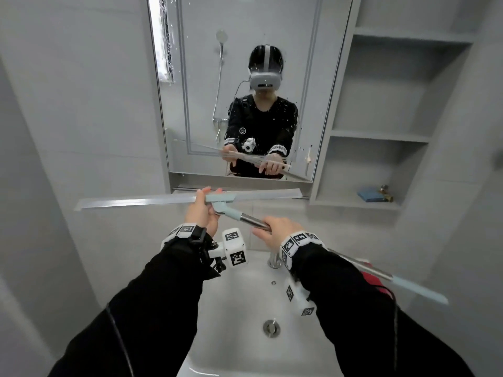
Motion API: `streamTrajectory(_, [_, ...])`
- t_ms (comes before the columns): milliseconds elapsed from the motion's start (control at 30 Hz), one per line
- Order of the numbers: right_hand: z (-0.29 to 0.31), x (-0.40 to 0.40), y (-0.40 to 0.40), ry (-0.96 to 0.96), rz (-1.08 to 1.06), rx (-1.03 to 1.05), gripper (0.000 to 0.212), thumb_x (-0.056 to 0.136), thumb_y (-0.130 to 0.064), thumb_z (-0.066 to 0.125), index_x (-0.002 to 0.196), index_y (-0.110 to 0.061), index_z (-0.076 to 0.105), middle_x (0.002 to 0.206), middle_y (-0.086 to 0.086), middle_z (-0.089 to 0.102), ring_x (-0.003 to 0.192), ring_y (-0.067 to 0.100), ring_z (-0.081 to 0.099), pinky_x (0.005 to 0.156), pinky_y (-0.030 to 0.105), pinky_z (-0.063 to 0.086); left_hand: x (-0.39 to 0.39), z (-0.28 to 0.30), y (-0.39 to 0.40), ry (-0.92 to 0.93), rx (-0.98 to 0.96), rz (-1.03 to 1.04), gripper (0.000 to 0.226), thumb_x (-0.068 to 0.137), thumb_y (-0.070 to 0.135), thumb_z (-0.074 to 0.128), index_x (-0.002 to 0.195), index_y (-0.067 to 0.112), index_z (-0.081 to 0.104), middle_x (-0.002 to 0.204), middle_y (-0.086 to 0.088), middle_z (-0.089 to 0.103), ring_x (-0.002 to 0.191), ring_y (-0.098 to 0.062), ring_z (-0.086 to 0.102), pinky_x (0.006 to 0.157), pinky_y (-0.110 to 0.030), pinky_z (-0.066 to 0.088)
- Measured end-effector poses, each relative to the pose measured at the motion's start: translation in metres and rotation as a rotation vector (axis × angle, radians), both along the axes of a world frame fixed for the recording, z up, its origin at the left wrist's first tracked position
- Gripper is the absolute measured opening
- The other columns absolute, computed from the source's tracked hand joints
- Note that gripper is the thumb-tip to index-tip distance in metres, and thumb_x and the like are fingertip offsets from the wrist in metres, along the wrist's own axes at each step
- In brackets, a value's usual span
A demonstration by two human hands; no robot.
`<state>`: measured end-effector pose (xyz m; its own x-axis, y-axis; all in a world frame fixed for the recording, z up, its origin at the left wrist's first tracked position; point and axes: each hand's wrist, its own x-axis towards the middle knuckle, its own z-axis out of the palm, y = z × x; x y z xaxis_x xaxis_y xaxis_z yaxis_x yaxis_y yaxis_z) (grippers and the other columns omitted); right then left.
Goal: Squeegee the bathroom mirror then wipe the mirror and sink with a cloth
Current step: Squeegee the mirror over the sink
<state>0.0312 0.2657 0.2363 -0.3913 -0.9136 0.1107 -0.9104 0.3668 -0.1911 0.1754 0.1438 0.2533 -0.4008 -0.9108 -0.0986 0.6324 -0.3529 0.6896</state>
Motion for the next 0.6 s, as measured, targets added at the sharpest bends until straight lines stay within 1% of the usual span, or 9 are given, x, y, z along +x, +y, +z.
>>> streamTrajectory(67, [0.005, 0.001, -0.004, -0.043, 0.024, 0.015, 0.035, 0.090, -0.059, 0.040, 0.096, -0.028, 0.055, 0.085, -0.001, 0.061, 0.080, 0.023, 0.060, 0.069, 0.030, 0.044, -0.003, 0.011, -0.001, 0.082, 0.009, -0.013, 0.026, 0.103, 0.027, 0.031, 0.094, 0.014, 0.052, 0.137, -0.020, 0.050, 0.126, -0.027, 0.050, 0.083, -0.027, 0.050])
streamTrajectory(133, [0.009, 0.007, -0.010, -0.139, 0.031, -0.006, 0.028, 0.091, -0.052, 0.041, 0.089, -0.025, 0.051, 0.081, 0.000, 0.061, 0.076, 0.024, 0.064, 0.068, 0.033, 0.050, -0.007, 0.022, -0.002, 0.158, 0.038, -0.026, 0.025, 0.101, 0.026, 0.035, 0.094, 0.012, 0.055, 0.136, -0.018, 0.051, 0.123, -0.025, 0.053, 0.097, -0.032, 0.045])
streamTrajectory(233, [0.014, 0.015, -0.020, -0.274, 0.035, -0.071, 0.018, 0.094, -0.037, 0.044, 0.092, -0.019, 0.048, 0.083, 0.005, 0.063, 0.072, 0.030, 0.068, 0.068, 0.040, 0.057, -0.009, 0.040, -0.006, 0.191, 0.033, -0.121, 0.022, 0.098, 0.026, 0.043, 0.104, 0.016, 0.062, 0.126, -0.008, 0.061, 0.110, -0.022, 0.061, 0.106, -0.037, 0.041])
streamTrajectory(300, [0.018, 0.017, -0.025, -0.336, 0.025, -0.137, 0.020, 0.095, -0.031, 0.045, 0.102, -0.014, 0.052, 0.078, 0.003, 0.057, 0.063, 0.029, 0.064, 0.062, 0.038, 0.054, -0.011, 0.051, -0.010, 0.118, -0.038, -0.178, 0.026, 0.097, 0.030, 0.047, 0.117, 0.022, 0.061, 0.114, 0.002, 0.067, 0.104, -0.017, 0.064, 0.103, -0.039, 0.042])
streamTrajectory(367, [0.023, 0.017, -0.027, -0.364, 0.014, -0.190, 0.019, 0.095, -0.031, 0.046, 0.104, -0.015, 0.051, 0.074, 0.000, 0.054, 0.060, 0.026, 0.059, 0.062, 0.038, 0.054, -0.011, 0.061, -0.014, 0.041, -0.110, -0.177, 0.029, 0.096, 0.035, 0.048, 0.122, 0.027, 0.059, 0.108, 0.006, 0.069, 0.099, -0.011, 0.065, 0.087, -0.039, 0.041])
streamTrajectory(400, [0.027, 0.015, -0.029, -0.360, 0.009, -0.201, 0.016, 0.095, -0.032, 0.046, 0.100, -0.017, 0.049, 0.076, 0.002, 0.054, 0.062, 0.026, 0.059, 0.065, 0.039, 0.054, -0.011, 0.067, -0.017, 0.028, -0.132, -0.157, 0.026, 0.095, 0.037, 0.048, 0.116, 0.028, 0.061, 0.105, 0.005, 0.071, 0.094, -0.011, 0.068, 0.084, -0.038, 0.039])
streamTrajectory(467, [0.035, 0.013, -0.030, -0.346, -0.004, -0.218, 0.014, 0.095, -0.033, 0.047, 0.093, -0.019, 0.044, 0.081, 0.005, 0.054, 0.067, 0.027, 0.060, 0.070, 0.042, 0.056, -0.007, 0.079, -0.023, 0.043, -0.124, -0.080, 0.021, 0.094, 0.040, 0.048, 0.099, 0.027, 0.064, 0.095, 0.004, 0.075, 0.085, -0.012, 0.071, 0.087, -0.039, 0.040])
streamTrajectory(533, [0.042, 0.012, -0.032, -0.368, -0.015, -0.256, 0.018, 0.094, -0.034, 0.048, 0.089, -0.017, 0.044, 0.079, 0.006, 0.055, 0.058, 0.027, 0.061, 0.060, 0.039, 0.058, -0.001, 0.089, -0.032, 0.046, -0.102, 0.033, 0.021, 0.094, 0.041, 0.048, 0.090, 0.026, 0.062, 0.093, 0.004, 0.073, 0.085, -0.012, 0.069, 0.092, -0.039, 0.043])
streamTrajectory(600, [0.044, 0.013, -0.035, -0.443, -0.026, -0.311, 0.023, 0.091, -0.036, 0.051, 0.086, -0.013, 0.048, 0.074, 0.006, 0.055, 0.045, 0.021, 0.057, 0.042, 0.028, 0.052, 0.004, 0.097, -0.039, 0.065, -0.102, 0.081, 0.023, 0.096, 0.040, 0.046, 0.090, 0.022, 0.059, 0.098, 0.000, 0.071, 0.088, -0.015, 0.069, 0.079, -0.033, 0.055])
